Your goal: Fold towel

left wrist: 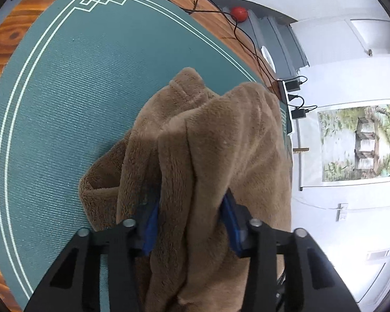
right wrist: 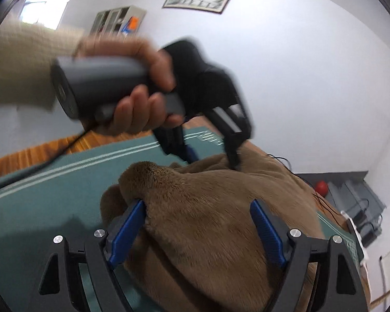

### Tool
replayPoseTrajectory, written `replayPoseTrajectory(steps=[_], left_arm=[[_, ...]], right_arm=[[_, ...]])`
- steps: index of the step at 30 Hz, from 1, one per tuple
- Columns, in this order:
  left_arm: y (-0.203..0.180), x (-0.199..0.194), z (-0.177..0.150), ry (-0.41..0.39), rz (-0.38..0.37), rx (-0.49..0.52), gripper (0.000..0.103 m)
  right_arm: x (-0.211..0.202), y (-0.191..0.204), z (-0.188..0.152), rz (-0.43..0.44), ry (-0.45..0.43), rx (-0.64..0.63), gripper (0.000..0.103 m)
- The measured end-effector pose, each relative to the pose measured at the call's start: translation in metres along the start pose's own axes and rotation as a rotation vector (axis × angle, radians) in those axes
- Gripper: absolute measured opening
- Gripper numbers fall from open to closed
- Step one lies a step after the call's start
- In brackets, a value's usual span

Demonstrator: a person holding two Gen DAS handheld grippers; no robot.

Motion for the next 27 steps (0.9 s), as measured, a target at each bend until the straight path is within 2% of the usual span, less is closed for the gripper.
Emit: replayPoseTrajectory(steps=[1, 2, 5, 8, 15, 19, 24, 27], left_arm=[[0.001, 0.0, 0.0, 0.004, 0.003, 0.001, 0.039], [0.002, 0.0, -0.001, 0.007, -0.001, -0.003, 0.033], [0.003, -0.005, -0.005, -0.001, -0.03, 0.0, 0.026], [0.002, -0.012, -0.012, -0.013, -0.045, 0.024, 0.023], [-0.002, -0.052, -0.049, -0.059, -0.023, 0.076, 0.021], [0.012, -0.068, -0.067, -0.083, 0.033, 0.075, 0.021], [0.039, -0.045, -0.066, -0.065, 0.095, 0.036, 0.021], [0.041, -0.036, -0.063, -0.072, 0.106, 0.04, 0.03]], right_arm=[[0.004, 0.001, 0.001, -0.002, 0.011, 0.008, 0.075], [0.009, 0.0, 0.002, -0.004, 0.023, 0.025, 0.057], [0.009, -0.005, 0.008, -0.004, 0.038, 0.093, 0.03], [0.0, -0.007, 0.013, 0.036, 0.058, 0.167, 0.025], [-0.049, -0.012, 0.036, 0.188, 0.061, 0.39, 0.021], [-0.061, 0.011, 0.035, 0.274, 0.073, 0.397, 0.021], [-0.019, 0.038, 0.001, 0.267, 0.155, 0.329, 0.022], [-0.003, 0.045, -0.006, 0.277, 0.173, 0.297, 0.03]])
Point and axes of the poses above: each gripper's, at about its wrist camera, not at the fingertips, and x roughly the way its jaws point, y to its left, z to its top, the point moved 9 cm from there along x, roughly the way its jaws point, and after that the axes turned 13 degrees about x, right-handed, at the moved point
